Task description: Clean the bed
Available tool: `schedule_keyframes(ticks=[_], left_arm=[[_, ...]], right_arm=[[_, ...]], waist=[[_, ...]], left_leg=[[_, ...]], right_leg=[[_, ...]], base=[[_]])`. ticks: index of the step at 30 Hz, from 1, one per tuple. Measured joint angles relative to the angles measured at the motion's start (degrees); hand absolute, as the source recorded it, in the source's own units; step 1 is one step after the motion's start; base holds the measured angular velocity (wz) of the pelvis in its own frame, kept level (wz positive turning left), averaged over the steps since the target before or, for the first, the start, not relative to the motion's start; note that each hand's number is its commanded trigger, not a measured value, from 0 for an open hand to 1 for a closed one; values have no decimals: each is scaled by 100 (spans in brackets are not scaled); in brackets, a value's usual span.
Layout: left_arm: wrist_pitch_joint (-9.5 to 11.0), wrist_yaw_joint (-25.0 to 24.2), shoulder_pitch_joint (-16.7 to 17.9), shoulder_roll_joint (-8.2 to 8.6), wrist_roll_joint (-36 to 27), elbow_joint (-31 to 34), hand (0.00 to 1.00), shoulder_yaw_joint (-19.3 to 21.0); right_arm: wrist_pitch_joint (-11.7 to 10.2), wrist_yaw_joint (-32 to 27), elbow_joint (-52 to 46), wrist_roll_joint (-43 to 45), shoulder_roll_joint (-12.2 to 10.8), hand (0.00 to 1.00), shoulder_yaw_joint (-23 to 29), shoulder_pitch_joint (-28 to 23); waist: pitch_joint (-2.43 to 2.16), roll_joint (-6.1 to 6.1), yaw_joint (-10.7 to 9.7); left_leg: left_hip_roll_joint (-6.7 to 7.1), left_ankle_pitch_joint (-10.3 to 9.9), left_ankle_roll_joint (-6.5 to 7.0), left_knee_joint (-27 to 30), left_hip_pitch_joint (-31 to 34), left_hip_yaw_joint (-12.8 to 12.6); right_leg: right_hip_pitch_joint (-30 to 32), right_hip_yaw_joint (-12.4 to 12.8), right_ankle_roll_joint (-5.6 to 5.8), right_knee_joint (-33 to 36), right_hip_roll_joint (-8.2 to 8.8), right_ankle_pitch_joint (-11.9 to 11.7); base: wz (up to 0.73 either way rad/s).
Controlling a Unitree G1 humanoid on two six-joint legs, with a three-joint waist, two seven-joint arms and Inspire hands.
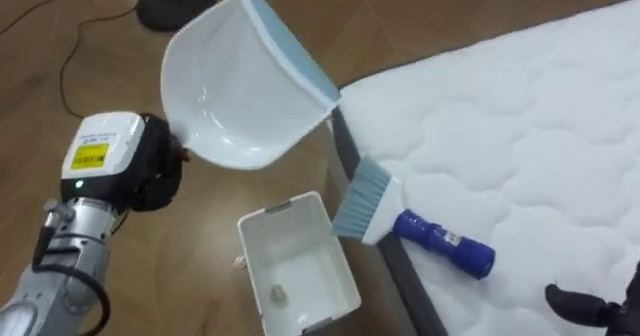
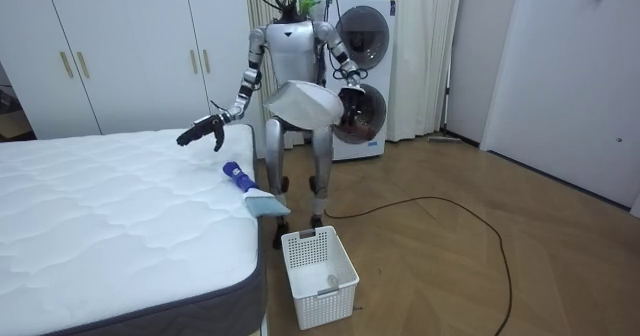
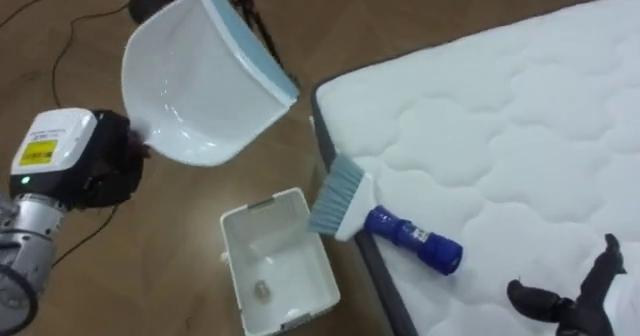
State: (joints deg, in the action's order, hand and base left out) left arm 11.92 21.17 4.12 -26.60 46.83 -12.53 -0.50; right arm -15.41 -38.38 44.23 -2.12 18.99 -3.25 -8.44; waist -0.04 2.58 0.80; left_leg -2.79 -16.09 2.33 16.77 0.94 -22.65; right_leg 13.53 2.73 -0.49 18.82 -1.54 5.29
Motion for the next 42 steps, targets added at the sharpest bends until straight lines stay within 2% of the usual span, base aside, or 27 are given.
schedule_keyframes(ticks=[3,4,5,6,7,8,9,11,12,13,14,15,17,18,19,20,21,24,29,31,32,33,34,35,36,39,42], left_arm=[[25,176,16,108,-9,93,100,48],[44,227,16,110,-111,158,100,48],[61,249,16,108,-248,244,100,49],[83,285,14,114,-296,264,100,57],[95,330,16,184,-468,263,100,57],[95,361,16,277,-562,264,100,57],[91,442,15,301,-686,263,100,57],[74,549,10,302,-920,263,100,88],[51,585,11,312,-1025,262,100,151],[36,588,21,334,-1043,261,100,175],[0,597,64,341,-1106,260,100,206],[-69,596,69,341,-1116,256,100,215],[-76,593,66,363,-1114,216,100,205],[-76,587,68,383,-1124,192,100,193],[-79,557,69,445,-1130,159,100,165],[-79,532,58,577,-1130,157,100,105],[-78,498,-6,661,-1128,157,100,3],[-159,451,69,778,-1129,86,100,-222],[-229,448,72,824,-1118,-141,100,-385],[-230,446,104,824,-1137,-142,100,-369],[-230,439,125,823,-1136,-141,100,-330],[-232,424,133,824,-1137,-142,100,-301],[-233,367,142,827,-1137,-140,88,-236],[-233,301,160,825,-1136,-141,35,-193],[-234,290,222,827,-1136,-142,5,-188],[-237,287,347,837,-1133,-141,0,-192],[-228,295,383,840,-1320,-146,0,-192]], right_arm=[[16,40,-56,52,-157,0,1,13],[47,107,-69,111,-216,0,1,25],[66,192,-68,160,-243,0,3,41],[86,222,-68,187,-259,0,4,49],[170,231,-68,185,-307,0,21,49],[236,226,-66,174,-326,0,43,41],[235,226,-123,177,-328,0,41,65],[161,226,-247,186,-328,0,13,93],[105,234,-248,184,-338,0,-11,154],[99,235,-248,188,-335,0,-10,177],[100,255,-248,188,-340,0,-27,223],[100,340,-263,188,-355,0,-66,253],[105,511,-267,194,-370,0,-101,273],[109,564,-271,193,-373,0,-111,261],[122,667,-293,185,-381,0,-112,238],[125,730,-307,188,-362,0,-92,209],[157,810,-309,209,-389,0,17,194],[222,1045,-655,243,-413,0,27,-11],[171,1142,-697,242,-413,0,89,-84],[172,1227,-701,240,-414,0,156,-85],[172,1290,-717,242,-413,0,204,-53],[172,1322,-737,243,-412,0,213,-40],[172,1371,-826,250,-413,0,215,-51],[174,1411,-876,288,-411,0,216,-62],[179,1420,-890,420,-409,0,222,-68],[225,1459,-901,844,-401,0,228,-63],[250,1525,-900,937,-407,0,217,-88]], waist=[[0,-46,-13],[-4,-61,-68],[-5,-58,-66],[-1,-47,-52],[19,-14,-49],[20,7,-36],[26,1,19],[29,-40,128],[58,-91,150],[63,-91,186],[64,-82,267],[59,-73,216],[57,-66,23],[56,-66,-46],[89,-121,-123],[106,-160,-198],[51,-83,-312],[43,-126,-263],[47,-111,-486],[44,-97,-379],[39,-70,-258],[41,-48,-223],[27,-21,-216],[20,-10,-220],[18,-7,-246],[6,1,-271],[2,1,-324]], left_leg=[[-27,-72,26,-1,-84,-74],[-61,-78,33,-21,-90,-270],[-118,-82,44,-96,-84,-535],[-183,-90,57,-122,-71,-736],[-269,-100,61,-147,-166,-1093],[-266,-99,59,-252,-322,-1388],[-222,-98,55,-337,-447,-1693],[-155,-103,47,-305,-556,-2056],[-132,-103,47,-197,-541,-2063],[-136,-103,47,-154,-526,-1977],[-134,-103,47,-84,-510,-1599],[-132,-103,45,-30,-479,-1131],[-160,-91,25,88,-433,-720],[-182,-82,10,186,-412,-701],[-255,-85,-48,689,-195,-669],[-254,-93,-167,611,12,-323],[-365,-53,-150,309,158,-211],[-355,-31,-115,310,-26,-642],[-402,-28,-132,240,-311,-726],[-378,-14,-164,163,-457,-562],[-331,-15,-172,108,-526,-86],[-313,-17,-178,78,-565,184],[-246,-21,-187,57,-612,634],[-221,-19,-191,33,-673,944],[-200,-12,-203,20,-763,1108],[-188,31,-276,-177,-948,1204],[-188,61,-325,-343,-959,1197]], right_leg=[[43,-365,-91,-27,41,-129],[33,-699,-157,-156,42,-281],[5,-858,-204,-413,27,-510],[-12,-976,-218,-482,10,-581],[-6,-1436,-197,0,140,-287],[-103,-1846,-157,673,426,169],[-251,-2083,-25,1136,779,475],[-528,-2215,203,1224,1152,675],[-601,-2165,272,870,1174,722],[-603,-2185,270,764,1132,723],[-634,-2141,263,548,1042,713],[-765,-2143,282,312,996,666],[-948,-2069,291,-14,878,554],[-987,-1972,289,-81,840,515],[-1080,-1612,296,-224,837,459],[-1040,-1298,333,-218,845,427],[-940,-1206,401,-156,824,483],[-867,-1384,429,-143,824,440],[-1022,-1347,382,-300,716,380],[-935,-1010,341,-244,600,361],[-850,-760,292,-190,497,335],[-841,-704,261,-182,448,315],[-833,-564,217,-177,367,286],[-839,-402,197,-143,284,278],[-835,-202,176,-97,203,290],[-725,204,124,-34,12,276],[-528,381,78,24,-89,216]], base=[[-100],[-91],[-97],[-98],[-88],[-104],[-92],[-107],[-104],[-110],[-107],[-95],[-36],[-27],[-34],[-22],[-17],[-51],[-39],[-93],[-114],[-127],[-98],[-103],[-80],[-79],[-49]])
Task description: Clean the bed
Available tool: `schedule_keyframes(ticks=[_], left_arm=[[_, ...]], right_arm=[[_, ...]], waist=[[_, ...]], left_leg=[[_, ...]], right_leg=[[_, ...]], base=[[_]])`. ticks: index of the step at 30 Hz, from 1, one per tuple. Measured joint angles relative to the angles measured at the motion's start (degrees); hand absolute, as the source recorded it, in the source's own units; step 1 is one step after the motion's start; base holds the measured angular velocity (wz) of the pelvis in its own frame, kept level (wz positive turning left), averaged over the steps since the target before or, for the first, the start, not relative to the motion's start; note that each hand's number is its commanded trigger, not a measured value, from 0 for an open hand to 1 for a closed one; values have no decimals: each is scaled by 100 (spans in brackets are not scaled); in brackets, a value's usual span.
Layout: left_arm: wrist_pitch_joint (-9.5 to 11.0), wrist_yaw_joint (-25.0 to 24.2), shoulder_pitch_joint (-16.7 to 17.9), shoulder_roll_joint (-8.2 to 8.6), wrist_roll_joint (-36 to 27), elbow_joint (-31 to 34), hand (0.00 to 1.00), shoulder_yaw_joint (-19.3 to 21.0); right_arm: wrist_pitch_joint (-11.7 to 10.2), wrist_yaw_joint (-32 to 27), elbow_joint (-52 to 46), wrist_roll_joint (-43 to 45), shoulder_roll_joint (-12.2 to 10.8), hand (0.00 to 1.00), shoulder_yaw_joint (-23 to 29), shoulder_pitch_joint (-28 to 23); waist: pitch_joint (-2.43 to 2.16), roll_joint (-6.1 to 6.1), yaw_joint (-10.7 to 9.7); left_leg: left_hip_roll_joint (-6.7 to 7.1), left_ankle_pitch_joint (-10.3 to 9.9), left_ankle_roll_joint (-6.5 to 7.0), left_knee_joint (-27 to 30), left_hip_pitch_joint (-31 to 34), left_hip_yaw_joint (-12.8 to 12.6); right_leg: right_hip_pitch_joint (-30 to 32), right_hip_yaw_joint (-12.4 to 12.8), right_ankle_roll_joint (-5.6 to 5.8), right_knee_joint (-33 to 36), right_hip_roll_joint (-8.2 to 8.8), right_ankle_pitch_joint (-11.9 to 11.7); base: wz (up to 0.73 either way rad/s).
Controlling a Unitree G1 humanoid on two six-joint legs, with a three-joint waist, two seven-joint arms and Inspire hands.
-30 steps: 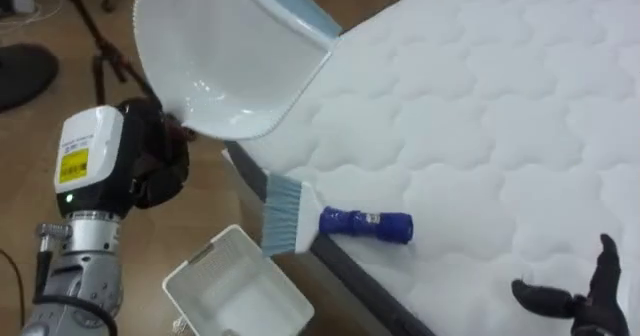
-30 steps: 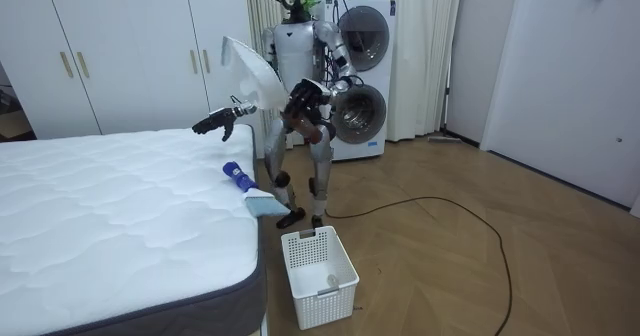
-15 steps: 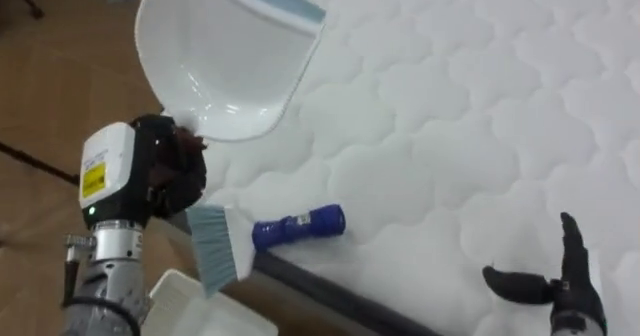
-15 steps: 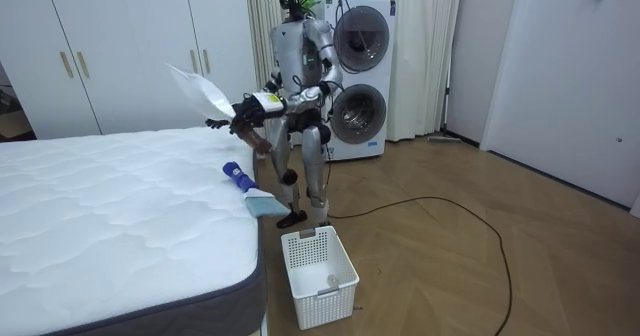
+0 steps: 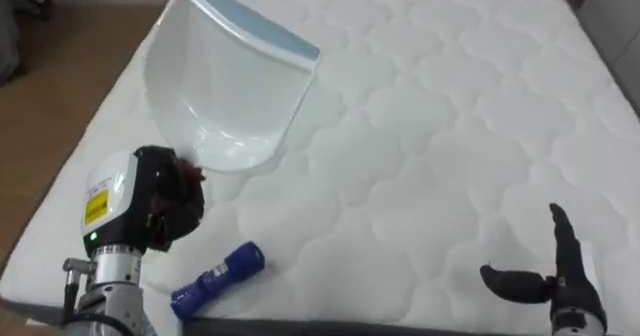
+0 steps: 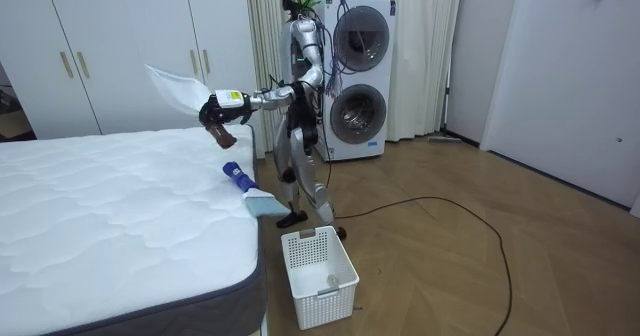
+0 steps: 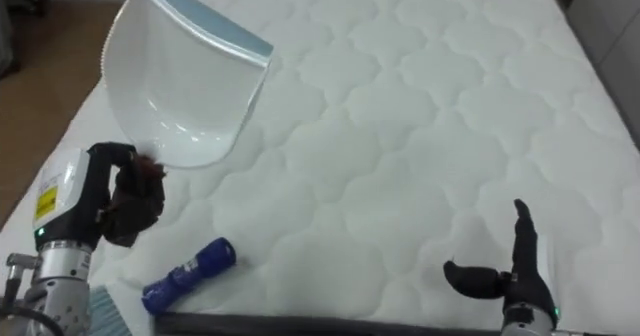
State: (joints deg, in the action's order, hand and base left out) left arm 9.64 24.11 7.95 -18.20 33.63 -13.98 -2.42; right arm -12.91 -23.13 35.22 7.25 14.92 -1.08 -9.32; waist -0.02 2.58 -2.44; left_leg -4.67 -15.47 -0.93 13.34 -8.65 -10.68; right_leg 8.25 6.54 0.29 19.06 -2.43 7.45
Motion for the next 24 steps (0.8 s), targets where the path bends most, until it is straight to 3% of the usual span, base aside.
schedule_keyframes(ticks=[7,11,16,20,24], left_arm=[[-5,2,100,23,-206,-40,0,-12],[-52,-17,107,38,-263,-43,0,-19],[-65,-71,101,48,-270,-190,0,52],[-64,-73,101,52,-282,-356,0,276],[-42,21,118,65,-542,-584,0,369]], right_arm=[[75,86,4,0,-15,0,-23,-94],[241,120,7,-7,-36,0,-23,-93],[305,126,243,13,-183,0,-24,-76],[317,182,342,-174,-198,0,-18,-75],[319,190,686,-295,-198,0,4,-79]], waist=[[0,-12,-93],[6,-3,-95],[13,31,2],[37,119,-2],[25,89,32]], left_leg=[[11,5,-8,-15,-8,-13],[37,4,-8,-43,-43,-48],[130,-9,-9,-121,-93,-227],[172,-231,-27,-207,-21,-289],[183,-234,-20,-202,-10,-301]], right_leg=[[104,174,-8,72,-73,-19],[94,263,21,82,-80,-37],[199,445,89,212,-75,-45],[490,436,140,494,-68,-32],[466,436,158,459,-60,-93]], base=[[-15],[-2],[-14],[-14],[-3]])
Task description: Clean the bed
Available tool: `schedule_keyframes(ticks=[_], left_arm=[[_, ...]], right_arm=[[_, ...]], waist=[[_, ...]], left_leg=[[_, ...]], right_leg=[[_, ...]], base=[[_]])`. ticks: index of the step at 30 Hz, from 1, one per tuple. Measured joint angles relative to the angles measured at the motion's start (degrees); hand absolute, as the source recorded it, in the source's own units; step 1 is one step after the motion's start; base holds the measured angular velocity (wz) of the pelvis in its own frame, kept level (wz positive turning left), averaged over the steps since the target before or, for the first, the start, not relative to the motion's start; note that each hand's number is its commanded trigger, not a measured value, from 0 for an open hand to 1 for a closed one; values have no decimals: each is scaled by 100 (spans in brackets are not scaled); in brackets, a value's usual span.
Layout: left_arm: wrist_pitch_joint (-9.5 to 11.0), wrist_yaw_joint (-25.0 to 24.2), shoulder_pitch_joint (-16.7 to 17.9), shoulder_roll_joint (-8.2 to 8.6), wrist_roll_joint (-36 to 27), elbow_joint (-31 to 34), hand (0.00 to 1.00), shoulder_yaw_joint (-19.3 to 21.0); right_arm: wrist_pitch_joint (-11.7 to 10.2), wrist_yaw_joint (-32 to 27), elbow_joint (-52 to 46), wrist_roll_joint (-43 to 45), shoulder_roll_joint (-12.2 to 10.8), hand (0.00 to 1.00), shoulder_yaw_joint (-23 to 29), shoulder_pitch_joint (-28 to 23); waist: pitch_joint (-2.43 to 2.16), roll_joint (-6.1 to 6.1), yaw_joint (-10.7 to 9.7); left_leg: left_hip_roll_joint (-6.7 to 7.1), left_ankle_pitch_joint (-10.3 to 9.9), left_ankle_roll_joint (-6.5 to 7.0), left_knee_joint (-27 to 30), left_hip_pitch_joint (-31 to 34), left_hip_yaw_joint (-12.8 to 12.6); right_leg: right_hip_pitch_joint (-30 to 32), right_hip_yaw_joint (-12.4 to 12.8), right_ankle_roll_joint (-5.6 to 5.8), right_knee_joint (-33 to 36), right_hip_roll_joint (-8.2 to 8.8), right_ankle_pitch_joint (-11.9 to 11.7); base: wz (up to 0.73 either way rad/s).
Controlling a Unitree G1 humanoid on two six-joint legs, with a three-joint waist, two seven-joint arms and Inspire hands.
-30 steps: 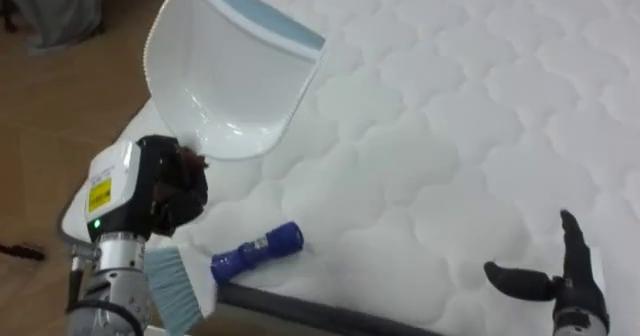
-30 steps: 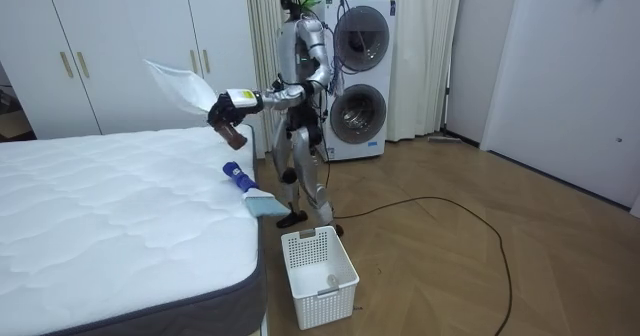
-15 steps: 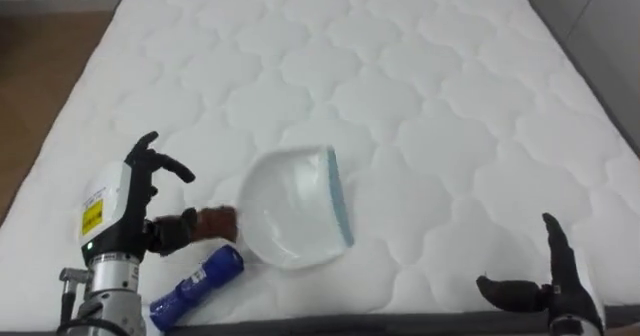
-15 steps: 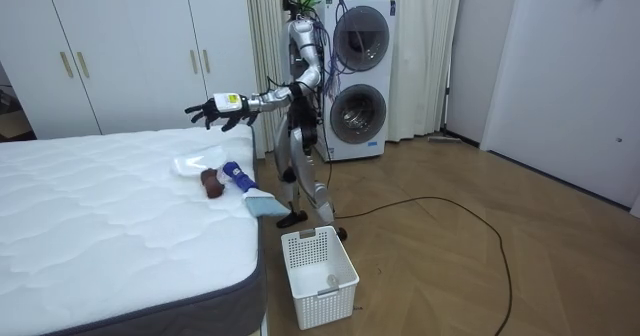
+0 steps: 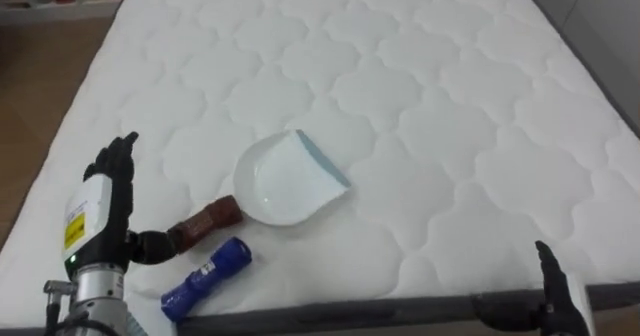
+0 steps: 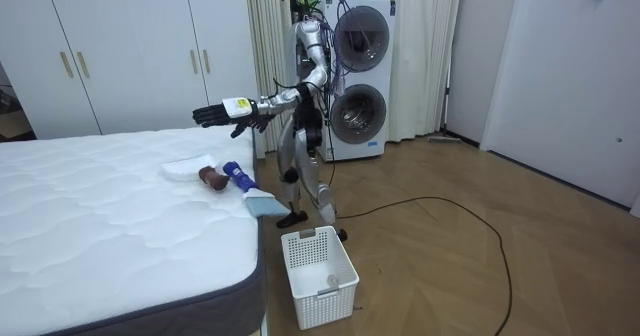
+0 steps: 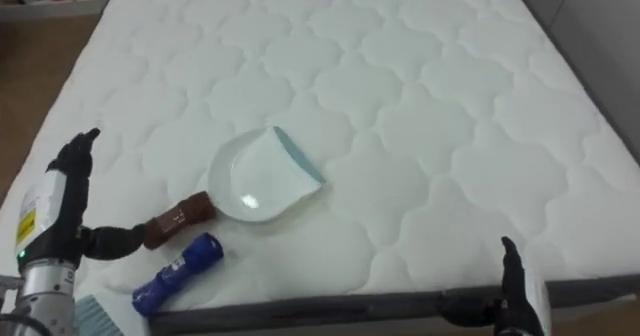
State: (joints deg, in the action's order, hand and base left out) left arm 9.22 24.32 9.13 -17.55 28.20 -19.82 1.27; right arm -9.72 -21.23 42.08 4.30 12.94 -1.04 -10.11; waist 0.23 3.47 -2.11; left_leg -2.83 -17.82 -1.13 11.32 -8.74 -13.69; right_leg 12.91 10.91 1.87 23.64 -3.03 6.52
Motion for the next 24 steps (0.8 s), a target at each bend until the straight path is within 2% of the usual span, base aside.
schedule_keyframes(ticks=[2,3,6,7,9,10,12,14,16,19,20,21,24], left_arm=[[14,157,47,61,-164,-234,0,136],[58,263,186,92,-164,-270,0,218],[285,638,490,133,-179,-611,0,317],[302,718,556,137,-219,-701,0,319],[363,1000,729,186,-713,-1131,0,380],[402,1079,741,222,-876,-1306,0,454],[400,1325,891,295,-1670,-1885,0,711],[375,1370,982,299,-2172,-2452,0,867],[272,1360,1058,371,-2456,-3006,0,1122],[-23,1177,1231,497,-2853,-3652,0,1432],[-151,1017,1270,526,-3122,-3902,0,1439],[-217,910,1291,538,-3234,-4006,0,1445],[-581,165,1308,593,-3362,-4397,0,1453]], right_arm=[[-2,-67,135,-109,0,0,23,-25],[-25,-83,241,-224,2,0,60,-26],[-54,-120,683,-602,24,0,303,-55],[-55,-129,742,-691,26,0,377,-63],[-65,-195,1031,-941,14,0,655,-117],[-70,-203,1134,-976,12,0,708,-124],[-67,-268,1543,-1154,13,0,794,-126],[-34,-261,2014,-1172,25,0,1074,-101],[129,-243,2351,-1162,47,0,1321,-139],[416,-121,2670,-1151,17,0,1557,-291],[572,-88,2785,-1163,9,0,1620,-336],[621,-61,2836,-1146,2,0,1640,-353],[842,225,2952,-806,-51,0,1665,-445]], waist=[[10,-34,10],[8,-63,10],[-37,-123,73],[-37,-125,82],[-48,-172,104],[-57,-186,130],[-83,-244,198],[-78,-265,228],[-75,-276,275],[-68,-287,238],[-70,-281,244],[-67,-280,233],[-51,-295,237]], left_leg=[[1,3,1,-3,0,4],[1,3,1,-10,2,17],[0,21,9,-80,4,47],[0,21,11,-90,2,55],[-8,27,21,-137,-18,198],[-15,36,33,-178,-45,205],[-65,38,33,-211,-129,219],[-78,38,33,-224,-170,211],[-100,37,33,-315,-251,187],[-133,32,35,-400,-301,296],[-153,24,36,-401,-310,307],[-156,18,33,-399,-313,305],[-166,18,33,-389,-317,307]], right_leg=[[-1,6,-3,-1,-6,-2],[1,8,-4,-13,-11,-3],[-20,-2,8,-98,-16,-15],[-28,-4,12,-114,-16,-18],[-84,-49,20,-214,-15,-35],[-109,-79,18,-237,-14,-36],[-186,-170,-9,-312,-47,-52],[-212,-230,-13,-325,-55,-53],[-295,-348,-25,-404,-49,-59],[-391,-510,-34,-556,-31,-82],[-432,-572,-37,-615,-29,-104],[-432,-600,-41,-613,-28,-106],[-430,-650,-46,-604,-24,-109]], base=[[0],[0],[5],[6],[7],[6],[-8],[-8],[-2],[12],[13],[0],[0]])
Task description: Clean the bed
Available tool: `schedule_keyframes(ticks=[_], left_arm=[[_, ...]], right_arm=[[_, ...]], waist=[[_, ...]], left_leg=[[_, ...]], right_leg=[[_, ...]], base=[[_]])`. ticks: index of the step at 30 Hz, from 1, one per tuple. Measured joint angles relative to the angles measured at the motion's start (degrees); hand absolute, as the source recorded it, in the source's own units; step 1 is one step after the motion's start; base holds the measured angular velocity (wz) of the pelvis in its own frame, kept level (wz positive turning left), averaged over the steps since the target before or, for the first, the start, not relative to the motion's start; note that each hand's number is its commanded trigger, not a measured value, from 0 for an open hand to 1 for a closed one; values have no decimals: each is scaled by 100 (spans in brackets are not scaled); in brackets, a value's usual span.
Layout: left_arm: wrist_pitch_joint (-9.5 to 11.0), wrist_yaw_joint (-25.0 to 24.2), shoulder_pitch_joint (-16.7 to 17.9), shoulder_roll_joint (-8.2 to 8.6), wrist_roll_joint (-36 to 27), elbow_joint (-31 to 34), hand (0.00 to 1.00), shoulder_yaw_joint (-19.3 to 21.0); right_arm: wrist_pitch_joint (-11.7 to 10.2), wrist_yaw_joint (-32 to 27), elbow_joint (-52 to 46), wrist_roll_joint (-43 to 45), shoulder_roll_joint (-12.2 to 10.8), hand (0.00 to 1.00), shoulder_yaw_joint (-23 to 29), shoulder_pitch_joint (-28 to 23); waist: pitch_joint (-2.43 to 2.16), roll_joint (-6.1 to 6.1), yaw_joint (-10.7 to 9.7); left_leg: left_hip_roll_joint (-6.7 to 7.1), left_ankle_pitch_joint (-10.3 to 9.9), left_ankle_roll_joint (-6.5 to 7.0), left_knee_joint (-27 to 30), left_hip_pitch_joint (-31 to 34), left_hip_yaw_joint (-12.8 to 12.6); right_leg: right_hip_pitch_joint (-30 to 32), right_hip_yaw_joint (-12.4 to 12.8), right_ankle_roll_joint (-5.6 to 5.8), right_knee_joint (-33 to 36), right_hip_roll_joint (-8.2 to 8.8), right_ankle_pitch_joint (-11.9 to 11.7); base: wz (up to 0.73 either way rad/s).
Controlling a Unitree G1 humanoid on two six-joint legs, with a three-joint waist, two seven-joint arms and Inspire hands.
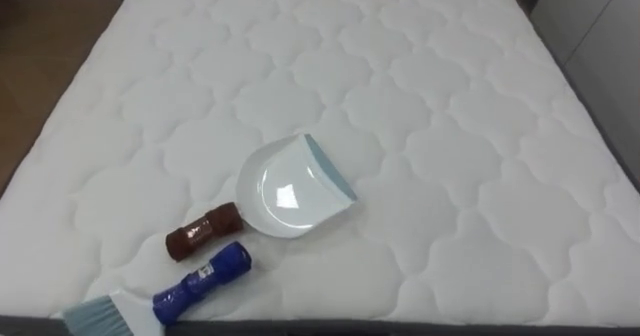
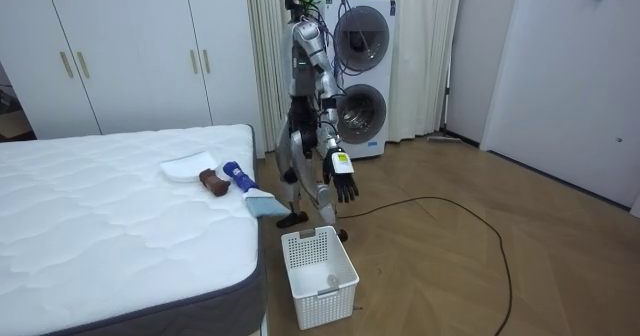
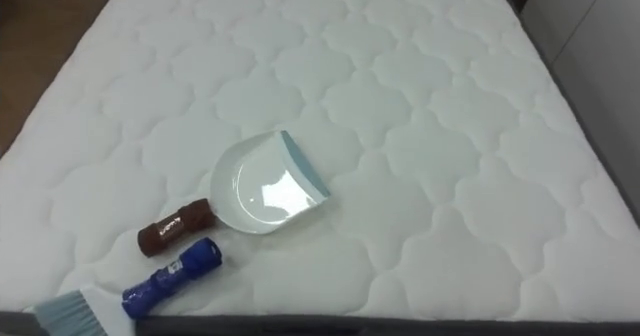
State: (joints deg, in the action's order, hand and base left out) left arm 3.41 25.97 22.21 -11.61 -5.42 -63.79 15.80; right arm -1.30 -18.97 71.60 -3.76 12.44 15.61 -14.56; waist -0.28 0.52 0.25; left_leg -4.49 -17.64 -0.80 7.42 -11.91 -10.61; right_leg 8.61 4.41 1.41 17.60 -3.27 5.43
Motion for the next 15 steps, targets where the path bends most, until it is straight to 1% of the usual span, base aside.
schedule_keyframes(ticks=[1,2,3,4,6,9,12,14,15], left_arm=[[-50,-112,-3,3,5,-49,0,-1],[-150,-332,-36,9,2,-72,0,-12],[-198,-512,-93,25,4,-72,0,-26],[-224,-587,-129,35,-9,-76,0,-30],[-312,-843,-312,97,25,-107,0,-44],[-397,-1086,-436,182,104,-148,0,-48],[-628,-1411,-464,213,576,-120,0,-249],[-702,-1531,-470,214,915,-111,0,-339],[-748,-1601,-501,214,1139,-108,0,-461]], right_arm=[[35,69,6,46,-5,0,0,11],[117,210,5,142,-8,0,-12,58],[181,340,-1,223,-9,0,-65,151],[208,399,-1,242,-11,0,-97,186],[263,606,17,456,-65,0,-124,290],[284,786,27,788,-136,0,-141,372],[472,1080,-30,1262,-156,0,-410,442],[529,1240,-39,1536,-164,0,-593,491],[573,1331,-31,1743,-170,0,-692,538]], waist=[[5,-8,-1],[12,-16,-2],[24,-33,3],[26,-30,-5],[33,-9,-19],[30,17,-34],[33,46,-44],[34,38,-22],[35,33,-47]], left_leg=[[0,-1,0,-4,0,-4],[1,-13,-3,-5,4,-10],[3,-14,-4,2,4,-15],[3,-14,-4,11,4,-16],[2,-14,-4,33,1,-10],[-3,-13,-5,40,-8,-2],[-9,-13,-5,39,-10,-5],[-8,-13,-4,38,-11,-11],[-4,-13,-3,39,-10,-11]], right_leg=[[0,1,-1,4,2,0],[-2,-1,-3,16,4,-2],[-4,0,-7,26,8,-4],[-13,0,-10,23,9,-7],[-34,0,-20,10,8,-24],[-56,-7,-22,-5,7,-29],[-87,-17,-17,-72,5,-65],[-87,-27,-16,-74,5,-66],[-81,-26,-15,-72,5,-67]], base=[[0],[0],[0],[0],[0],[0],[0],[0],[0]])
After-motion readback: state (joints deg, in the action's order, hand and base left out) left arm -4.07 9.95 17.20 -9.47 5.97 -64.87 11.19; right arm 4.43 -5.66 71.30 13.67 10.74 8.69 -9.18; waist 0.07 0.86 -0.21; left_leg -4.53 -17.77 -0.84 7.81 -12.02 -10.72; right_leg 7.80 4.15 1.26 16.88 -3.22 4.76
